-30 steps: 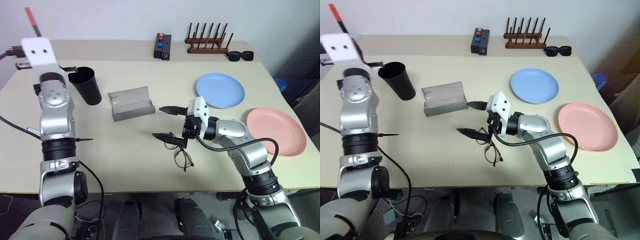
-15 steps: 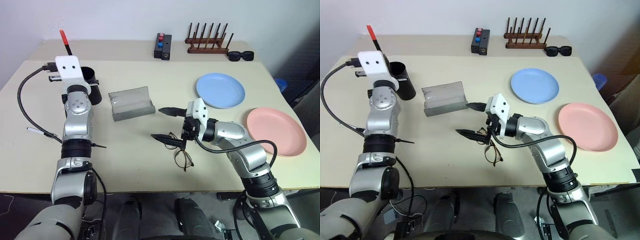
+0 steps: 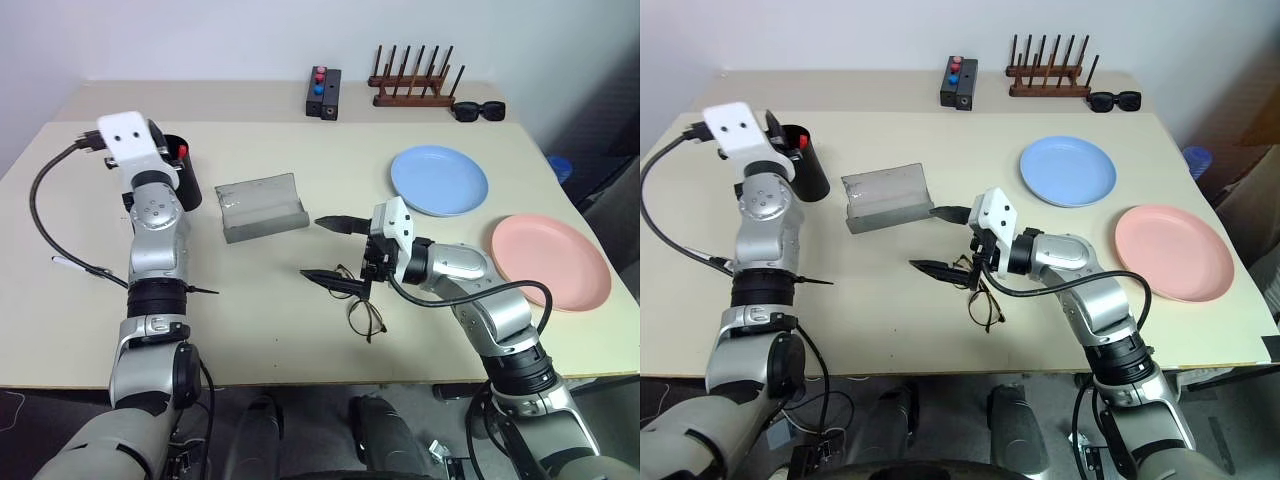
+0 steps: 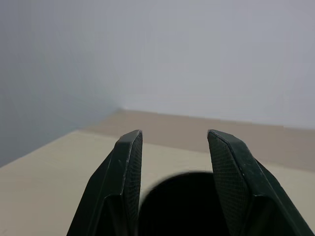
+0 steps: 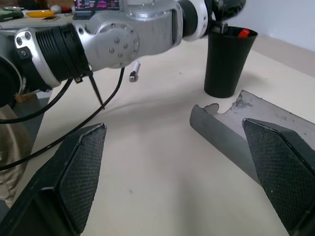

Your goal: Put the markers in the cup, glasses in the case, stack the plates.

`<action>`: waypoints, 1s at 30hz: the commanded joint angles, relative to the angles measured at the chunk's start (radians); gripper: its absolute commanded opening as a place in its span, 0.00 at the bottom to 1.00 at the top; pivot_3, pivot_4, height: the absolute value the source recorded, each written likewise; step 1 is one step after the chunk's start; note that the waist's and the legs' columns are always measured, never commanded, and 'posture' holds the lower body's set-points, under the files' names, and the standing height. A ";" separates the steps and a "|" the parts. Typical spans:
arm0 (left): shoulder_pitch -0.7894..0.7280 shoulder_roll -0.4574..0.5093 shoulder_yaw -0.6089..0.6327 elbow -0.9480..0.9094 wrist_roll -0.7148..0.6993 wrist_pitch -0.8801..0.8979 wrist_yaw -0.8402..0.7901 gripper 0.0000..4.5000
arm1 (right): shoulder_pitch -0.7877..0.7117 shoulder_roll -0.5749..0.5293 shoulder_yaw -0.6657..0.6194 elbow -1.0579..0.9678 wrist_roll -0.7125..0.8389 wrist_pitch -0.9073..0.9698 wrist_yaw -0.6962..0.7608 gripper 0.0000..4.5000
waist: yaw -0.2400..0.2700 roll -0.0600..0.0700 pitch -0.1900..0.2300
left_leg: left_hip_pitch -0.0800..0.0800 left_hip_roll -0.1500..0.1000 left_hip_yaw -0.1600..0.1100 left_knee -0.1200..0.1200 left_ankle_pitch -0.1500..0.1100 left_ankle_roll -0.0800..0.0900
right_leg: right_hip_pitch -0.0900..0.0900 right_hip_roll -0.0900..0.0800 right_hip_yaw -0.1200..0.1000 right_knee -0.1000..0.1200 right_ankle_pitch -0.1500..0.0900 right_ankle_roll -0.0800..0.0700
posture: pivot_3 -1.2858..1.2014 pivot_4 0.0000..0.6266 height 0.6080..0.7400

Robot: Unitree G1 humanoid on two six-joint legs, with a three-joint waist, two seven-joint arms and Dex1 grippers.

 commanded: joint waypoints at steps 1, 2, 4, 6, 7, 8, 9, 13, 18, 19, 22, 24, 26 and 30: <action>0.020 0.049 0.178 -0.178 -0.027 0.226 0.167 0.46 | -0.010 0.002 -0.009 -0.036 0.010 -0.009 -0.002 1.00 | -0.007 0.000 0.000 | 0.000 0.000 0.000 0.000 0.000 0.000 | 0.000 0.000 0.000 0.000 0.000 0.000 | 0.52 0.24 1.00; 0.040 0.048 0.208 -0.223 -0.030 0.291 0.193 0.46 | -0.008 0.001 -0.009 -0.037 0.010 -0.009 -0.002 1.00 | -0.008 0.000 0.000 | 0.000 0.000 0.000 -0.001 0.000 0.000 | 0.000 0.000 0.000 0.000 0.000 0.000 | 0.52 0.24 1.00; 0.084 0.045 0.241 -0.308 -0.026 0.416 0.216 0.59 | -0.003 -0.001 -0.008 -0.039 0.010 -0.008 -0.002 1.00 | -0.005 0.000 0.000 | 0.001 0.000 0.000 -0.002 0.000 0.000 | -0.001 0.000 0.000 0.001 0.000 0.000 | 0.52 0.24 1.00; 0.100 0.020 0.292 -0.376 -0.050 0.535 0.248 0.75 | -0.003 -0.001 -0.006 -0.038 0.011 -0.006 -0.002 1.00 | 0.003 0.000 0.000 | 0.001 0.000 0.000 -0.002 0.000 0.000 | 0.000 0.000 0.000 0.001 0.000 0.000 | 0.52 0.24 1.00; 0.098 -0.005 0.343 -0.408 -0.076 0.640 0.277 0.87 | -0.006 0.000 -0.004 -0.034 0.010 -0.006 -0.001 1.00 | 0.009 0.000 0.000 | 0.000 0.000 -0.002 -0.001 0.001 -0.001 | 0.000 0.000 -0.001 0.001 0.000 0.000 | 0.52 0.24 1.00; 0.096 -0.024 0.386 -0.434 -0.087 0.754 0.300 0.98 | -0.008 0.001 -0.002 -0.031 0.010 -0.006 0.001 1.00 | 0.017 -0.001 -0.001 | 0.000 0.000 -0.002 0.001 0.001 -0.001 | 0.001 0.000 -0.002 0.001 0.000 0.000 | 0.52 0.24 1.00; 0.093 -0.043 0.421 -0.458 -0.099 0.854 0.312 0.99 | -0.010 0.002 -0.001 -0.028 0.010 -0.007 0.003 1.00 | 0.021 -0.001 -0.001 | 0.000 0.000 -0.002 0.002 0.001 -0.001 | 0.002 0.000 -0.002 0.001 0.000 0.000 | 0.52 0.24 1.00; 0.095 -0.074 0.437 -0.524 -0.069 1.053 0.320 0.99 | -0.023 0.006 0.005 -0.006 0.006 -0.014 0.013 1.00 | 0.025 -0.002 -0.001 | 0.000 0.000 -0.002 0.002 0.001 -0.002 | 0.002 0.000 -0.002 0.001 0.000 0.000 | 0.52 0.24 1.00; 0.043 -0.131 0.513 -0.530 -0.074 1.152 0.319 0.99 | -0.029 0.012 0.011 0.005 0.002 -0.021 0.019 1.00 | 0.021 -0.003 -0.001 | 0.001 0.000 -0.003 0.001 0.001 -0.002 | 0.002 0.000 -0.002 0.001 0.000 0.000 | 0.52 0.24 1.00; 0.036 -0.133 0.520 -0.525 -0.075 1.156 0.312 0.99 | -0.028 0.012 0.011 0.004 0.002 -0.021 0.019 1.00 | 0.020 -0.003 -0.001 | 0.001 0.000 -0.003 0.001 0.001 -0.002 | 0.001 0.000 -0.002 0.001 0.000 0.000 | 0.52 0.24 1.00; 0.008 -0.143 0.554 -0.500 -0.081 1.164 0.307 0.99 | -0.014 0.006 0.012 -0.007 0.001 -0.021 0.018 1.00 | 0.020 -0.003 -0.001 | 0.000 0.000 -0.003 0.000 0.001 -0.002 | 0.001 0.001 -0.002 0.001 0.000 0.000 | 0.52 0.24 1.00; -0.010 -0.145 0.580 -0.475 -0.082 1.154 0.306 0.99 | -0.007 0.003 0.012 -0.014 0.001 -0.017 0.015 1.00 | 0.020 -0.003 -0.001 | 0.000 0.000 -0.003 0.000 0.001 -0.002 | 0.001 0.001 -0.003 0.001 0.000 0.000 | 0.52 0.24 1.00; -0.021 -0.135 0.592 -0.449 -0.080 1.138 0.299 0.99 | -0.001 0.000 0.010 -0.020 0.000 -0.015 0.012 1.00 | 0.020 -0.003 -0.001 | 0.000 0.000 -0.003 0.000 0.001 -0.002 | 0.001 0.001 -0.002 0.000 0.000 0.000 | 0.52 0.24 1.00; -0.027 -0.109 0.593 -0.411 -0.075 1.120 0.284 0.80 | 0.010 -0.006 0.007 -0.032 0.000 -0.012 0.005 1.00 | 0.019 -0.003 -0.001 | 0.000 0.000 -0.003 0.000 0.001 -0.002 | 0.001 0.001 -0.002 0.000 0.000 0.000 | 0.52 0.24 1.00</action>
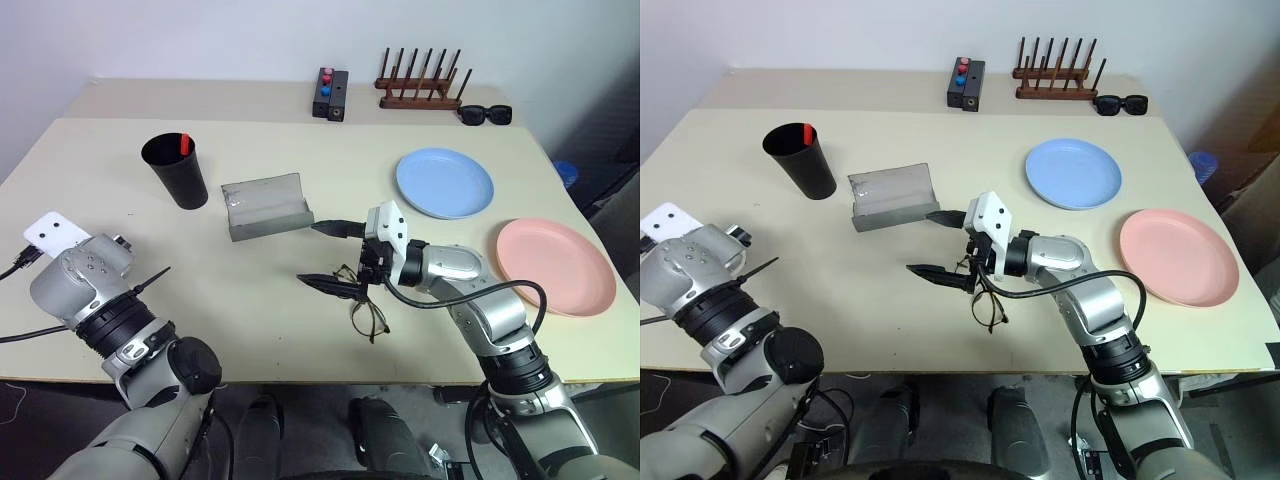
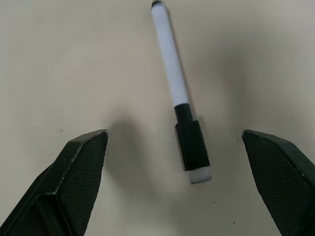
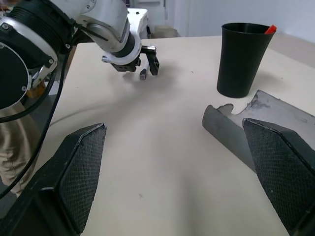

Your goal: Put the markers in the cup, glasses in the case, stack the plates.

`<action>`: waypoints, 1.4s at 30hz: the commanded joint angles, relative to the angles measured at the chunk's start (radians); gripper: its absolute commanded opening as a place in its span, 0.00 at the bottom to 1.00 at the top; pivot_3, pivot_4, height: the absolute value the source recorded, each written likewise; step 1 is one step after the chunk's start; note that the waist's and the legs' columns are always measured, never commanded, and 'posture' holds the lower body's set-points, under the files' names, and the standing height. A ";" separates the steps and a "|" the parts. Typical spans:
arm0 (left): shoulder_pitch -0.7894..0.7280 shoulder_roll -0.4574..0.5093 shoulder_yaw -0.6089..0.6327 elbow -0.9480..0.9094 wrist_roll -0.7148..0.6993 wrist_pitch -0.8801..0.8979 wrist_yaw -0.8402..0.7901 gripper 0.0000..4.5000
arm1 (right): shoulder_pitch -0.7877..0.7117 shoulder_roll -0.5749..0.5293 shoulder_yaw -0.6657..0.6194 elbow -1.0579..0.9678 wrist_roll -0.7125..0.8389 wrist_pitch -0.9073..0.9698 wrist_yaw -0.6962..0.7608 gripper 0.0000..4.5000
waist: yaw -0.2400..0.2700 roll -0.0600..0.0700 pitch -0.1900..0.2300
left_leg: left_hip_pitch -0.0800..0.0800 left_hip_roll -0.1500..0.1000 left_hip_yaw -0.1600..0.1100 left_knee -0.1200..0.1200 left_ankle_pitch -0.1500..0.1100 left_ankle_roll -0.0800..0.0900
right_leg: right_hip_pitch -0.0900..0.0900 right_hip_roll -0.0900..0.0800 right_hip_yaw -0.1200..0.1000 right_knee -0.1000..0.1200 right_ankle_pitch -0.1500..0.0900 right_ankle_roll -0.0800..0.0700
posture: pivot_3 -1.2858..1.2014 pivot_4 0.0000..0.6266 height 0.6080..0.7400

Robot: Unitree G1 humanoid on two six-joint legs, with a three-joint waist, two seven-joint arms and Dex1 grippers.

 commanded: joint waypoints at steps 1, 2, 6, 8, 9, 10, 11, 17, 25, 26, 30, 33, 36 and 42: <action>-0.026 0.028 0.013 0.005 0.000 -0.013 -0.008 0.70 | 0.005 -0.005 -0.012 -0.049 0.003 -0.010 -0.008 1.00 | 0.000 0.000 0.000 | 0.000 0.000 0.000 0.000 0.000 0.000 | 0.000 0.000 0.000 0.000 0.000 0.000 | 0.52 0.24 1.00; -0.029 0.028 0.018 0.007 0.000 -0.010 -0.007 0.58 | 0.005 -0.005 -0.014 -0.051 0.003 -0.009 -0.011 1.00 | 0.000 0.000 0.000 | 0.000 0.000 0.000 0.000 0.000 0.000 | 0.000 0.000 0.000 0.000 0.000 0.000 | 0.52 0.24 1.00; -0.012 0.034 -0.004 -0.003 0.012 -0.032 -0.013 0.13 | 0.010 -0.008 -0.015 -0.058 0.007 -0.005 -0.018 1.00 | 0.001 0.000 0.000 | 0.000 0.000 0.000 0.000 0.000 0.000 | 0.000 0.000 0.000 0.000 0.000 0.000 | 0.52 0.24 1.00; 0.014 0.044 -0.048 -0.023 0.022 -0.092 -0.033 0.01 | 0.012 -0.009 -0.014 -0.059 0.008 -0.004 -0.018 1.00 | 0.001 0.000 0.000 | 0.000 0.000 0.000 0.000 0.000 0.000 | 0.000 0.000 0.000 0.000 0.000 0.000 | 0.52 0.24 1.00; 0.037 0.056 -0.089 -0.039 0.032 -0.138 -0.055 0.01 | 0.014 -0.010 -0.013 -0.063 0.009 -0.003 -0.019 1.00 | 0.000 0.000 0.000 | 0.000 0.000 0.000 0.000 0.000 0.000 | 0.000 0.000 0.000 0.000 0.000 0.000 | 0.52 0.24 1.00; 0.067 0.072 -0.141 -0.060 0.041 -0.242 -0.099 0.01 | 0.015 -0.011 -0.013 -0.063 0.009 -0.002 -0.019 1.00 | 0.000 0.000 0.000 | 0.000 0.000 0.000 0.000 0.000 0.000 | 0.000 0.000 0.000 0.000 0.000 0.000 | 0.52 0.24 1.00; 0.090 0.087 -0.183 -0.078 0.045 -0.328 -0.139 0.01 | 0.016 -0.011 -0.013 -0.064 0.010 -0.002 -0.019 1.00 | 0.000 0.000 0.000 | 0.000 0.000 0.000 0.000 0.000 0.000 | 0.000 0.000 0.000 0.000 0.000 0.000 | 0.52 0.24 1.00; 0.116 0.232 -0.509 -0.096 0.188 -0.655 -0.274 0.01 | 0.010 -0.008 -0.008 -0.049 0.011 -0.009 -0.010 1.00 | 0.009 0.000 0.000 | 0.000 0.000 0.000 -0.001 0.001 -0.001 | 0.000 0.000 0.000 -0.001 0.000 -0.001 | 0.52 0.24 1.00; -0.031 0.223 -0.673 0.164 0.183 -0.916 -0.395 0.01 | -0.011 0.013 -0.001 -0.025 0.002 -0.021 -0.005 1.00 | -0.001 0.000 0.000 | 0.000 0.000 0.001 -0.001 0.001 -0.001 | 0.000 -0.001 0.000 -0.002 0.000 -0.001 | 0.52 0.24 1.00; -0.050 0.220 -0.678 0.220 0.177 -0.966 -0.404 0.01 | -0.013 0.013 -0.002 -0.024 0.001 -0.023 -0.007 1.00 | -0.002 0.000 0.000 | 0.000 0.000 0.001 -0.002 0.001 -0.001 | 0.000 0.000 0.000 -0.002 0.000 -0.001 | 0.52 0.24 1.00; -0.090 0.227 -0.693 0.411 0.178 -1.121 -0.425 0.01 | -0.007 0.009 -0.018 -0.036 -0.003 -0.029 -0.025 1.00 | -0.001 0.000 0.000 | 0.000 0.000 0.001 -0.004 0.001 -0.001 | -0.002 0.000 0.000 -0.001 0.000 0.000 | 0.52 0.24 1.00; -0.096 0.228 -0.700 0.487 0.176 -1.184 -0.438 0.01 | -0.009 0.020 -0.041 -0.040 0.006 -0.027 -0.056 1.00 | 0.002 0.000 0.000 | -0.001 0.000 0.001 -0.004 0.001 -0.001 | -0.002 0.000 0.000 -0.001 0.000 0.000 | 0.52 0.24 1.00; -0.091 0.218 -0.705 0.540 0.172 -1.224 -0.444 0.01 | -0.034 0.061 -0.100 -0.036 0.045 -0.022 -0.114 1.00 | 0.004 0.000 0.000 | -0.001 0.000 0.001 -0.003 0.001 -0.001 | -0.002 0.000 0.000 -0.001 0.000 0.000 | 0.52 0.24 1.00; -0.075 0.193 -0.714 0.582 0.176 -1.260 -0.437 0.01 | -0.079 0.106 -0.155 -0.026 0.103 0.015 -0.161 1.00 | 0.006 0.000 0.000 | -0.001 0.000 0.001 -0.003 0.001 -0.001 | -0.001 0.000 0.000 -0.001 0.000 0.000 | 0.52 0.24 1.00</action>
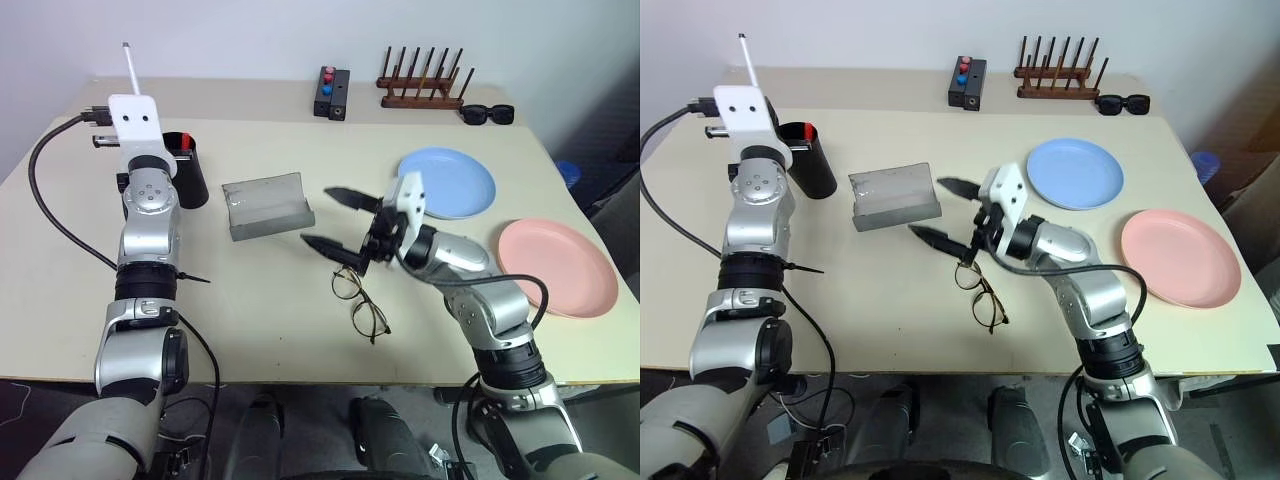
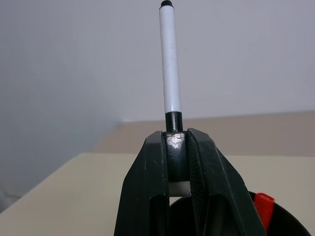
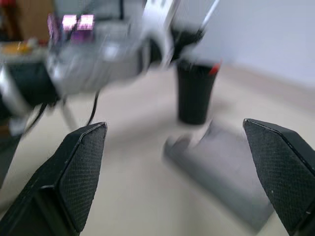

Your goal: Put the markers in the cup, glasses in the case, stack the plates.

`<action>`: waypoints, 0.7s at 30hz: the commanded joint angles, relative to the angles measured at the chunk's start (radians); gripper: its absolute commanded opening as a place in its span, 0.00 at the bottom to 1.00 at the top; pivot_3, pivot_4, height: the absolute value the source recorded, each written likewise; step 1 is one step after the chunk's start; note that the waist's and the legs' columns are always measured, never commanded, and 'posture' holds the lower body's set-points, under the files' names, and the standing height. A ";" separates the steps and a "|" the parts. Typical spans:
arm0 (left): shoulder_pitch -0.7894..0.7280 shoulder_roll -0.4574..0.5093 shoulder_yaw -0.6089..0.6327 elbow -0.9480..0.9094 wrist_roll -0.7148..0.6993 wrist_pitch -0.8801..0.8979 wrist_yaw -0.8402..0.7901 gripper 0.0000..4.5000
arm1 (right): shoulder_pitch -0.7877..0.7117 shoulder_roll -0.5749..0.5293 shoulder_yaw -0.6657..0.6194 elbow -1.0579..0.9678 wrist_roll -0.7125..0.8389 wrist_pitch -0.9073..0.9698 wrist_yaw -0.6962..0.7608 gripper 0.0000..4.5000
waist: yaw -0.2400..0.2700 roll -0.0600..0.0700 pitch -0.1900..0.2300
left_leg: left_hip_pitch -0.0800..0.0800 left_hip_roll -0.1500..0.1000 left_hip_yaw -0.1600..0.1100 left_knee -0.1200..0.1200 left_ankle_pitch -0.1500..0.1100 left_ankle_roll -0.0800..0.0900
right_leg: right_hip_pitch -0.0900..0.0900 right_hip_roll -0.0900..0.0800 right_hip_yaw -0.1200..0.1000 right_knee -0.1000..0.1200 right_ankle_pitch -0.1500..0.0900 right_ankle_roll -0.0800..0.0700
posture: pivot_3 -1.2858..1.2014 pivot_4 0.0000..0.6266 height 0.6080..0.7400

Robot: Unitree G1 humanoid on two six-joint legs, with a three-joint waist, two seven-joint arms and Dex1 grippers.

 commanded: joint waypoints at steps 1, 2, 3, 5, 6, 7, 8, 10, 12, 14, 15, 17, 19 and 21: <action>-0.001 -0.008 -0.007 -0.005 0.004 -0.034 0.007 0.01 | -0.014 0.006 -0.020 -0.018 0.028 0.001 -0.007 1.00 | 0.001 0.000 0.000 | 0.000 0.000 0.000 0.000 0.000 0.000 | 0.000 0.000 0.000 0.000 0.000 0.000 | 0.52 0.24 1.00; 0.000 -0.010 -0.008 -0.002 0.005 -0.037 0.008 0.01 | -0.014 0.005 -0.018 -0.016 0.028 0.000 -0.005 1.00 | 0.000 0.000 0.000 | 0.000 0.000 0.000 0.000 0.000 0.000 | 0.000 0.000 0.000 0.000 0.000 0.000 | 0.52 0.24 1.00; 0.004 -0.014 -0.009 -0.004 0.004 -0.035 0.008 0.01 | -0.012 0.005 -0.013 -0.016 0.026 -0.002 -0.003 1.00 | 0.000 0.000 0.000 | 0.000 0.000 0.000 0.000 0.000 0.000 | 0.000 0.000 0.000 0.000 0.000 0.000 | 0.52 0.24 1.00; 0.013 -0.023 -0.010 -0.011 0.000 -0.030 0.004 0.01 | -0.008 0.006 -0.005 -0.015 0.022 -0.007 0.001 1.00 | -0.001 0.000 0.000 | 0.000 0.000 0.000 0.000 0.000 0.000 | 0.000 0.000 0.000 0.000 0.000 0.000 | 0.52 0.24 1.00; 0.019 -0.027 -0.008 -0.016 -0.002 -0.024 0.005 0.01 | -0.007 0.007 0.000 -0.016 0.020 -0.009 0.002 1.00 | -0.001 0.000 0.000 | 0.000 0.000 0.000 0.000 0.000 0.000 | 0.000 0.000 0.000 0.000 0.000 0.000 | 0.52 0.24 1.00; 0.022 -0.031 -0.008 -0.019 -0.002 -0.022 0.006 0.01 | -0.006 0.008 0.002 -0.015 0.019 -0.010 0.003 1.00 | -0.001 0.000 0.000 | 0.000 0.000 0.000 0.000 0.000 0.000 | 0.000 0.000 0.000 0.000 0.000 0.000 | 0.52 0.24 1.00; 0.025 -0.034 -0.009 -0.023 0.000 -0.023 0.008 0.01 | -0.007 0.009 0.004 -0.015 0.019 -0.011 0.003 1.00 | -0.001 0.000 0.000 | 0.000 0.000 0.000 0.000 0.000 0.000 | 0.000 0.000 0.000 0.000 0.000 0.000 | 0.52 0.24 1.00; 0.032 -0.039 -0.011 -0.027 0.004 -0.025 0.012 0.01 | -0.007 0.010 0.007 -0.014 0.019 -0.013 0.004 1.00 | -0.001 0.000 0.000 | 0.000 0.000 0.000 0.000 0.000 0.000 | 0.000 0.000 0.000 0.000 0.000 0.000 | 0.52 0.24 1.00; 0.039 -0.045 -0.012 -0.033 0.007 -0.024 0.016 0.01 | -0.006 0.008 0.010 -0.014 0.020 -0.015 0.005 1.00 | -0.001 0.000 0.000 | 0.000 0.000 0.000 0.000 0.000 0.000 | 0.000 0.000 0.000 0.000 0.000 0.000 | 0.52 0.24 1.00; 0.044 -0.049 -0.013 -0.038 0.009 -0.024 0.020 0.01 | -0.006 0.005 0.012 -0.015 0.019 -0.015 0.007 1.00 | -0.001 0.000 0.000 | 0.000 0.000 0.000 0.000 0.000 0.000 | 0.000 0.000 0.000 0.000 0.000 0.000 | 0.52 0.24 1.00; 0.047 -0.051 -0.014 -0.041 0.010 -0.023 0.022 0.01 | -0.005 0.004 0.012 -0.015 0.020 -0.015 0.008 1.00 | -0.001 0.000 0.000 | 0.000 0.000 0.000 0.000 0.000 0.000 | 0.000 0.000 0.000 0.000 0.000 0.000 | 0.52 0.24 1.00; 0.051 -0.057 -0.009 -0.046 -0.003 -0.012 0.014 0.01 | -0.003 0.002 0.012 -0.017 0.020 -0.014 0.010 1.00 | -0.001 0.000 0.000 | 0.000 0.000 0.000 0.000 0.000 0.000 | 0.000 0.000 0.000 0.000 0.000 0.000 | 0.52 0.24 1.00; 0.055 -0.062 -0.003 -0.049 -0.007 -0.005 0.023 0.23 | 0.000 0.000 0.012 -0.020 0.020 -0.013 0.011 1.00 | -0.001 0.000 0.000 | 0.000 0.000 0.000 0.000 0.000 0.000 | 0.000 0.000 0.000 0.000 0.000 0.000 | 0.52 0.24 1.00; 0.059 -0.064 -0.001 -0.053 -0.005 -0.008 0.027 0.42 | 0.002 -0.001 0.013 -0.023 0.020 -0.011 0.012 1.00 | -0.001 0.000 0.000 | 0.000 0.000 0.000 0.000 0.000 0.000 | 0.000 0.000 0.000 0.000 0.000 0.000 | 0.52 0.24 1.00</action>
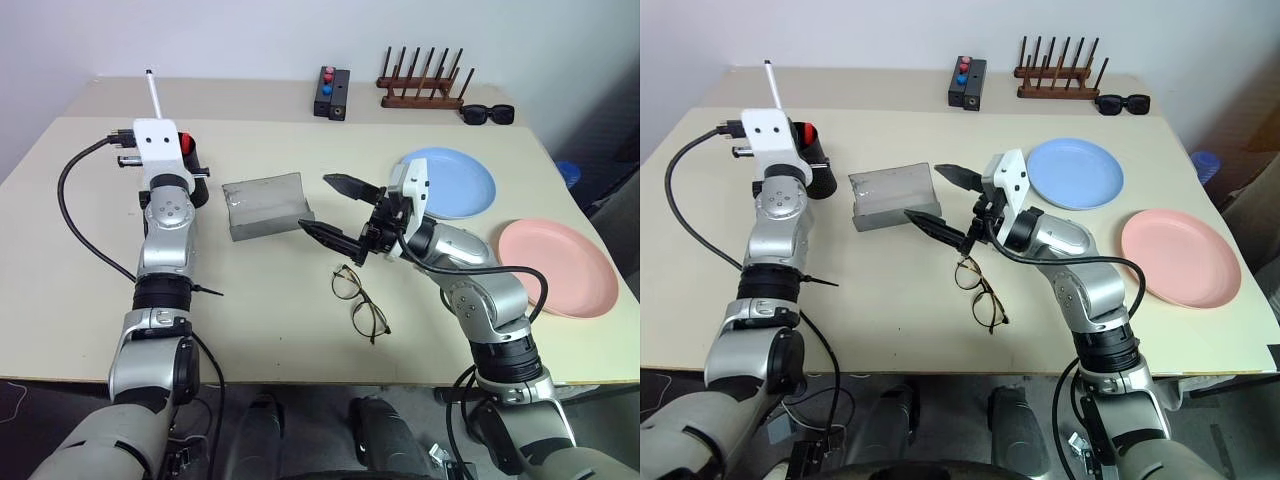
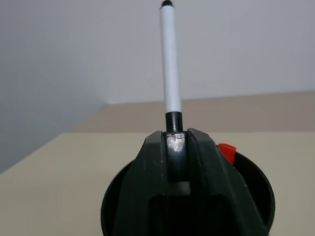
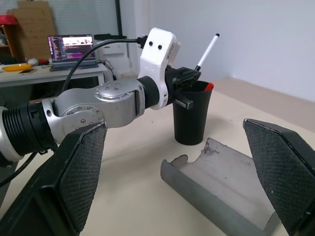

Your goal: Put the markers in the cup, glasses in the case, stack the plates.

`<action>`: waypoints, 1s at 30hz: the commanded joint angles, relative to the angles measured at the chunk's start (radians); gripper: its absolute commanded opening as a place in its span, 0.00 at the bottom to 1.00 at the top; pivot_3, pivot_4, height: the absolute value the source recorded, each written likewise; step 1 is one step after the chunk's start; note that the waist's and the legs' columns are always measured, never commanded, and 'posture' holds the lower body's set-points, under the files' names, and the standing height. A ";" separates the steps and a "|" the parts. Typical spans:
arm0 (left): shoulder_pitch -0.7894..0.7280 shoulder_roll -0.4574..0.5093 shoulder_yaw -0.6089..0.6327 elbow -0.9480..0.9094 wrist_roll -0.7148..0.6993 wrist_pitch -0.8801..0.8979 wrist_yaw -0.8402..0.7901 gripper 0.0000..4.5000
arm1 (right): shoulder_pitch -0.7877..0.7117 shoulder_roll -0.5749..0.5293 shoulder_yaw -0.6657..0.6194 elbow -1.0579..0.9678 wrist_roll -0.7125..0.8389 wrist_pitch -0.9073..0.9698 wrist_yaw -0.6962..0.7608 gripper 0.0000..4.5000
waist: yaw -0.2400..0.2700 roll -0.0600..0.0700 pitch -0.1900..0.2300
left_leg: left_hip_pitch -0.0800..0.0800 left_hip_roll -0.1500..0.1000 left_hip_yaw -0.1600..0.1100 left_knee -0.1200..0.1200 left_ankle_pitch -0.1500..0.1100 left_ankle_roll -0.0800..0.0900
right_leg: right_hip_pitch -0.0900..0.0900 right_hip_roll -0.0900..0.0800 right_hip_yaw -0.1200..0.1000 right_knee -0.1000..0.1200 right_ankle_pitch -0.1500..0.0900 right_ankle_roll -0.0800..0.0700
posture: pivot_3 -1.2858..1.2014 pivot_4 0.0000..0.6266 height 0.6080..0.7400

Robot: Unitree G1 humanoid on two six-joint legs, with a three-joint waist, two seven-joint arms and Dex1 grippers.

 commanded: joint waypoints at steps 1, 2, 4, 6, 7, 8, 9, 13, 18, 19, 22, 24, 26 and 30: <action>0.004 -0.001 0.006 -0.041 -0.009 -0.002 0.005 0.54 | -0.002 -0.004 -0.003 -0.032 0.007 -0.010 0.005 1.00 | 0.000 0.000 0.000 | 0.000 0.000 0.000 0.000 0.000 0.000 | 0.000 0.000 0.000 0.000 0.000 0.000 | 0.52 0.24 1.00; 0.006 -0.002 0.007 -0.046 -0.012 0.000 0.004 0.66 | -0.001 -0.005 -0.002 -0.033 0.008 -0.009 0.006 1.00 | 0.000 0.000 0.000 | 0.000 0.000 0.000 0.000 0.000 0.000 | 0.000 0.000 0.000 0.000 0.000 0.000 | 0.52 0.24 1.00; 0.010 -0.001 0.005 -0.056 -0.006 0.000 0.014 0.88 | 0.003 -0.008 -0.001 -0.038 0.010 -0.005 0.008 1.00 | 0.000 0.000 0.000 | 0.000 0.000 0.000 0.000 0.000 0.000 | 0.000 0.000 0.000 0.000 0.000 0.000 | 0.52 0.24 1.00; 0.010 0.000 0.009 -0.076 -0.007 0.003 0.019 0.99 | 0.005 -0.010 0.000 -0.041 0.012 -0.001 0.011 1.00 | 0.000 0.000 0.000 | 0.000 0.000 0.000 0.000 0.000 0.000 | 0.000 0.000 0.000 0.000 0.000 0.000 | 0.52 0.24 1.00; 0.006 0.001 0.013 -0.089 -0.012 0.006 0.020 0.99 | 0.006 -0.011 0.000 -0.041 0.012 0.000 0.013 1.00 | 0.000 0.000 0.000 | 0.000 0.000 0.000 0.000 0.000 0.000 | 0.000 0.000 0.000 0.000 0.000 0.000 | 0.52 0.24 1.00; 0.004 0.001 0.015 -0.098 -0.016 0.009 0.020 0.99 | 0.006 -0.011 0.001 -0.041 0.012 0.001 0.014 1.00 | 0.000 0.000 0.000 | 0.000 0.000 0.000 0.000 0.000 0.000 | 0.000 0.000 0.000 0.000 0.000 0.000 | 0.52 0.24 1.00; 0.002 0.002 0.017 -0.106 -0.020 0.012 0.020 0.99 | 0.005 -0.011 0.001 -0.041 0.013 0.002 0.015 1.00 | 0.000 0.000 0.000 | 0.000 0.000 0.000 0.000 0.000 0.000 | 0.000 0.000 0.000 0.000 0.000 0.000 | 0.52 0.24 1.00; -0.002 0.010 0.020 -0.119 -0.023 0.021 0.020 0.99 | -0.002 -0.009 0.002 -0.037 0.014 0.007 0.017 1.00 | 0.000 0.000 0.000 | 0.000 0.000 0.000 0.000 0.000 0.000 | 0.000 0.000 0.000 0.000 0.000 0.000 | 0.52 0.24 1.00; -0.009 0.021 0.027 -0.143 -0.027 0.026 0.020 0.99 | 0.000 -0.009 0.002 -0.041 0.016 0.012 0.018 1.00 | 0.000 0.000 0.000 | 0.000 0.000 0.000 0.000 0.000 0.000 | 0.000 0.000 0.000 0.000 0.000 0.000 | 0.52 0.24 1.00; -0.015 0.023 0.029 -0.153 -0.031 0.030 0.017 0.99 | 0.001 -0.009 0.001 -0.042 0.016 0.014 0.017 1.00 | 0.000 0.000 0.000 | 0.000 0.000 0.000 0.000 0.000 0.000 | 0.000 0.000 0.000 0.000 0.000 0.000 | 0.52 0.24 1.00; -0.042 0.023 0.028 -0.223 -0.105 0.118 -0.072 0.99 | 0.006 -0.013 -0.003 -0.048 0.017 0.019 0.017 1.00 | 0.000 0.000 0.000 | 0.000 0.000 0.000 0.000 0.000 0.000 | 0.000 0.000 0.000 0.000 0.000 0.000 | 0.52 0.24 1.00; -0.029 0.030 -0.009 -0.341 -0.244 0.256 -0.279 0.99 | 0.012 -0.026 -0.008 -0.052 0.014 0.022 0.020 1.00 | 0.001 0.000 0.000 | 0.000 0.000 0.000 0.000 0.000 0.000 | 0.000 0.000 0.000 0.000 0.000 0.000 | 0.52 0.24 1.00; 0.004 0.069 -0.060 -0.455 -0.348 0.399 -0.467 0.99 | 0.017 -0.052 -0.010 -0.053 0.005 0.025 0.033 1.00 | 0.001 0.000 0.000 | -0.001 0.000 0.000 0.000 0.000 0.000 | 0.000 0.000 0.000 0.000 0.000 0.000 | 0.52 0.24 1.00; 0.068 0.242 -0.210 -0.588 -0.402 0.704 -0.705 0.99 | 0.050 -0.205 0.004 -0.080 -0.009 0.045 0.146 1.00 | -0.007 0.002 0.001 | 0.000 0.000 0.000 0.000 0.000 0.000 | 0.000 0.000 0.000 0.000 0.000 0.000 | 0.52 0.24 1.00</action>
